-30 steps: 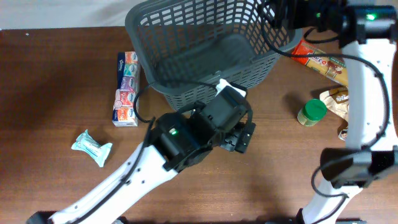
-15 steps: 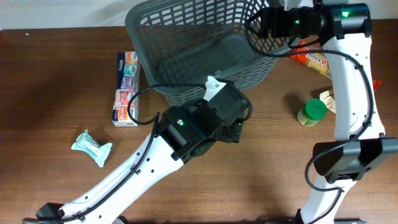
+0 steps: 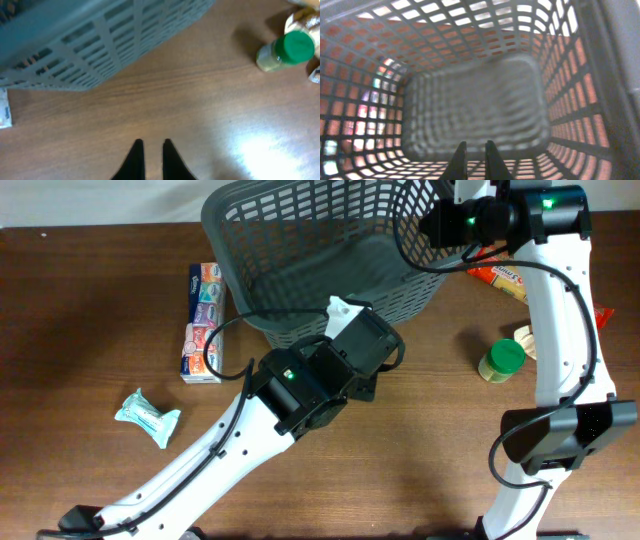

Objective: Pack container

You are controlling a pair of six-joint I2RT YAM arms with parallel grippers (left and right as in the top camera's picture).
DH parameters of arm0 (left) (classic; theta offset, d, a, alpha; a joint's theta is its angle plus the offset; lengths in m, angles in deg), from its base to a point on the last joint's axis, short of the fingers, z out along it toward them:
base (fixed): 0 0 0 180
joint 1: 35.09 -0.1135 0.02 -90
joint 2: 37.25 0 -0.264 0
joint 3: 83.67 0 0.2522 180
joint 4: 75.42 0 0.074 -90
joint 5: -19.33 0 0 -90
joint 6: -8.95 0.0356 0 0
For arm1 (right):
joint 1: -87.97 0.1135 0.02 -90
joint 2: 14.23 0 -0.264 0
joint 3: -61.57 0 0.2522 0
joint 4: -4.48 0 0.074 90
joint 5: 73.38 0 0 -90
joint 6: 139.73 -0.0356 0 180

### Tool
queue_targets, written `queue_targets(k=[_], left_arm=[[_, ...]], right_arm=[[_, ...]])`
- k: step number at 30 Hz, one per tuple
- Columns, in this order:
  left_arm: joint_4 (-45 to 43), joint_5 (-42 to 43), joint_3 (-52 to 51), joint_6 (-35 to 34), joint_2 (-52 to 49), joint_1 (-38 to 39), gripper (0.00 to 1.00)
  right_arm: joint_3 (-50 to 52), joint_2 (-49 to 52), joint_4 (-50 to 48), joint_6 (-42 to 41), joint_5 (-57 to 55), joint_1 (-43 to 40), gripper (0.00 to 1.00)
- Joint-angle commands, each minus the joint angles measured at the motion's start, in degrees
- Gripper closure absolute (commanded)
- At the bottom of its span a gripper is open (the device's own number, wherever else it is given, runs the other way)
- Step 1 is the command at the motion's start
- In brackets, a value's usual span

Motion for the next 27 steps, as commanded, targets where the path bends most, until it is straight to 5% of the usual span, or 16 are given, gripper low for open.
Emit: queue_targets(k=[1, 27], left_arm=[[-0.9, -2.5, 0.7, 0.0, -1.0, -0.2, 0.98], [-2.7, -8.2, 0.7, -0.2, -3.1, -3.5, 0.98]], right_arm=[[-0.5, -0.3, 0.2, -0.1, -3.5, 0.4, 0.96], [-0.5, -0.3, 3.2, 0.0, -12.6, 0.3, 0.96]])
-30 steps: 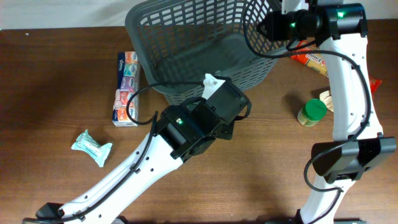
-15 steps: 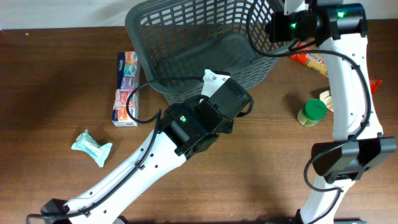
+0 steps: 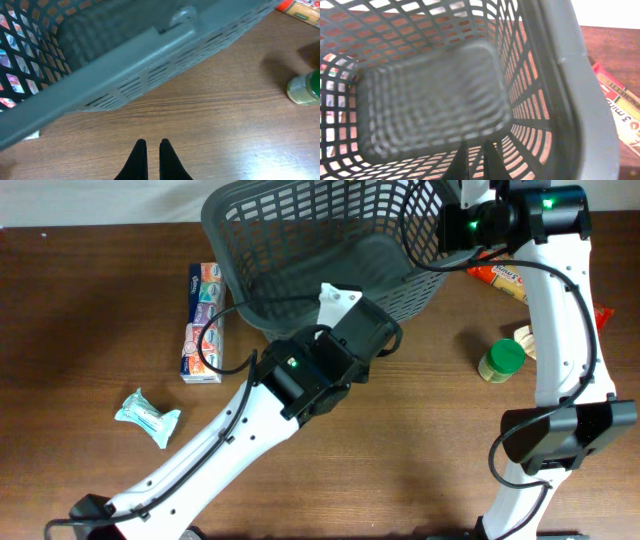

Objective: Pack container

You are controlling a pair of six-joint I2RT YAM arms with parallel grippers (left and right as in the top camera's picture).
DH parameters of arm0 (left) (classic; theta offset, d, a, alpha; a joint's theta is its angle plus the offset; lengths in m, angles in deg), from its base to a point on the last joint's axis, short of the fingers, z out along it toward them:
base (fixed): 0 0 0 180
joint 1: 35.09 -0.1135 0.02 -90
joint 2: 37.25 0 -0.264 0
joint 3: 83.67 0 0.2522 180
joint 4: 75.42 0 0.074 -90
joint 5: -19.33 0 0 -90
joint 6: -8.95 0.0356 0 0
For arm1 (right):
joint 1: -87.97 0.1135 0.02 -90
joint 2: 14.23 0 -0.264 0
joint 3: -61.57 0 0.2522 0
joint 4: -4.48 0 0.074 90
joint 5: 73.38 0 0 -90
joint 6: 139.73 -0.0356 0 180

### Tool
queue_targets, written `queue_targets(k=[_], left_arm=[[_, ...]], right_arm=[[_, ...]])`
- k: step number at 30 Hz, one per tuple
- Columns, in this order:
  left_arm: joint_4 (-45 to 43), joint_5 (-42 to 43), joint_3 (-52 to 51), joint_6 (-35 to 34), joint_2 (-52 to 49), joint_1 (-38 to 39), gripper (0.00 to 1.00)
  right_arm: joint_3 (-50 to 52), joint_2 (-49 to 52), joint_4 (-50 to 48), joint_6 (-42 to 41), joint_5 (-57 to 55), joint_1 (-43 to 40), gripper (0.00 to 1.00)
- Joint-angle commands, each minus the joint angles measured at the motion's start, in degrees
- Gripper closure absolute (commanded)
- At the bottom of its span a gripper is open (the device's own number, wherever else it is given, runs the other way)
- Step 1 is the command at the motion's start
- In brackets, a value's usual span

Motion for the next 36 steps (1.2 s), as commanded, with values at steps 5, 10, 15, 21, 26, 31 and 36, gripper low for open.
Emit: queue_targets(k=[5, 10, 15, 21, 26, 31, 36], left_arm=[[-0.2, -1.2, 0.7, -0.2, -1.4, -2.1, 0.98], [-0.2, -1.2, 0.7, -0.2, -1.6, -2.9, 0.98], [-0.2, -1.3, 0.7, -0.2, -1.6, -3.4, 0.98], [-0.2, -1.2, 0.7, -0.2, -1.6, -4.6, 0.98], [-0.2, -1.3, 0.7, -0.2, -1.6, -5.6, 0.98], [-0.4, -1.5, 0.7, -0.2, -1.6, -6.5, 0.98], [-0.8, -2.3, 0.7, -0.1, -1.6, -7.3, 0.98]], right_arm=[[0.2, -0.3, 0.3, 0.0, -2.1, 0.3, 0.96], [1.1, -0.3, 0.4, 0.0, -2.1, 0.3, 0.96], [1.3, -0.3, 0.4, 0.0, -2.1, 0.3, 0.96], [1.3, -0.3, 0.9, 0.0, -2.1, 0.3, 0.96], [1.3, -0.3, 1.3, 0.0, -2.1, 0.3, 0.96], [1.3, -0.3, 1.9, 0.0, -2.1, 0.3, 0.96], [1.3, -0.3, 2.6, 0.0, -2.1, 0.3, 0.96]])
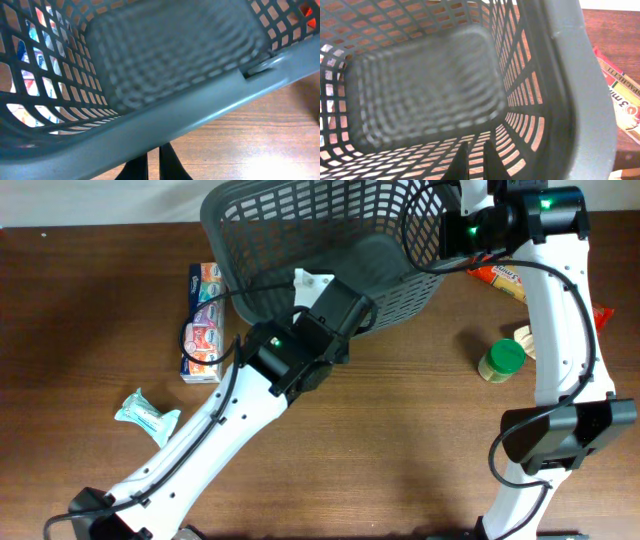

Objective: Pack container

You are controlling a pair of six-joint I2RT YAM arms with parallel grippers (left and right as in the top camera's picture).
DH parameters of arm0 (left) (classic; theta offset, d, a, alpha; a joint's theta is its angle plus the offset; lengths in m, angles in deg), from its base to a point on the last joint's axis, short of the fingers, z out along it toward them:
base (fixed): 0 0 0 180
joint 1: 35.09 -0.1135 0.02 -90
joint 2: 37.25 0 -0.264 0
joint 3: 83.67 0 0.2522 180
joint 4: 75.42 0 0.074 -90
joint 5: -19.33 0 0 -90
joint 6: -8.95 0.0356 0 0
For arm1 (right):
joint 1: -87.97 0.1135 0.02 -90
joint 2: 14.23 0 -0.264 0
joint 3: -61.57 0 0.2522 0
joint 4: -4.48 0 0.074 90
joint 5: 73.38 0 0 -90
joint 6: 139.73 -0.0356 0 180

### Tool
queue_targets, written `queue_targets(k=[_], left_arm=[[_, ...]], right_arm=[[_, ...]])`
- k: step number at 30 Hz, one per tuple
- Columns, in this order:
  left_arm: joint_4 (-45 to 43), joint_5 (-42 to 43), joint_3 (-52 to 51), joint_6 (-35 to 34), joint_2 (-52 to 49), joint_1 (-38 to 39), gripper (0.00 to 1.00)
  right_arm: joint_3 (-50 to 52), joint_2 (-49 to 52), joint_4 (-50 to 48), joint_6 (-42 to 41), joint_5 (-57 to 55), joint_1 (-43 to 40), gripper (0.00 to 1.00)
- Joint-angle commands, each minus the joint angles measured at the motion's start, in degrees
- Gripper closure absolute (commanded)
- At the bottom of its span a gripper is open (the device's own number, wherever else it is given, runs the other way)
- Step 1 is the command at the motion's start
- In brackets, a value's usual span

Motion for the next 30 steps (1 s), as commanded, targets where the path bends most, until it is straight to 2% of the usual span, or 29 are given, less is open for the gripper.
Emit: queue_targets(k=[1, 30], left_arm=[[-0.3, -2.0, 0.7, -0.1, -0.7, -1.1, 0.98], [-0.3, -3.9, 0.7, 0.5, -2.9, -1.5, 0.98]], right_arm=[[0.4, -0.3, 0.4, 0.0, -0.7, 0.3, 0.96], [0.4, -0.3, 4.5, 0.0, -0.7, 0.3, 0.96]])
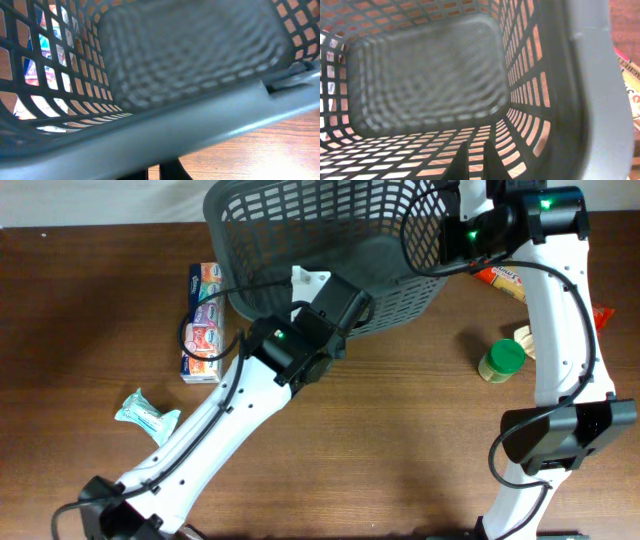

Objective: Pack container

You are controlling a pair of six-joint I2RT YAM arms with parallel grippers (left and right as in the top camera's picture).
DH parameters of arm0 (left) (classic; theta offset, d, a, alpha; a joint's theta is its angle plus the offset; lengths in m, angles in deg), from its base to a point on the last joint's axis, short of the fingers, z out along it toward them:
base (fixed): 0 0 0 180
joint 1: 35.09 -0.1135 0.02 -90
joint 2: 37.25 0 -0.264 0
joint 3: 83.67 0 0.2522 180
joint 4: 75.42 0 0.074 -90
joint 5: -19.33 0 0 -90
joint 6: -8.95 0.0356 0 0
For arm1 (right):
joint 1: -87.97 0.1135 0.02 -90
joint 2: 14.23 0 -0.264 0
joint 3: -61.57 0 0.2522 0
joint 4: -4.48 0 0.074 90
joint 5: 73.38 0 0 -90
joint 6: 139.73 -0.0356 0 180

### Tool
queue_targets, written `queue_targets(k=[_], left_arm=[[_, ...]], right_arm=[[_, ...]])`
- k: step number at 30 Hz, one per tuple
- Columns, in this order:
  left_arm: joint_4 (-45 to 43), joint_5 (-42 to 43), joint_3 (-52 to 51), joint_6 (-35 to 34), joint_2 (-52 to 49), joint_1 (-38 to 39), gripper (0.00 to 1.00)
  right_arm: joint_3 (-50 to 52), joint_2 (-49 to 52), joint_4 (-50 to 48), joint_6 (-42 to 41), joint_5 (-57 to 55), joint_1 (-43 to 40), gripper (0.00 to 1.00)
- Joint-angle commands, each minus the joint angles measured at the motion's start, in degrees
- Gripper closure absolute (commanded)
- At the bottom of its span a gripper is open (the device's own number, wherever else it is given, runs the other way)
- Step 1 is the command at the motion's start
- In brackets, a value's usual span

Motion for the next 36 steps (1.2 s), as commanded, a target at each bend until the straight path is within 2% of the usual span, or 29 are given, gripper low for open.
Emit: queue_targets(k=[1, 36], left_arm=[[-0.2, -2.6, 0.7, 0.5, -0.6, -0.6, 0.98], [-0.2, -5.1, 0.7, 2.1, -0.6, -5.7, 0.98]], right_arm=[[0.4, -0.3, 1.3, 0.0, -0.8, 0.3, 0.96], [0.4, -0.3, 5.0, 0.0, -0.5, 0.3, 0.96]])
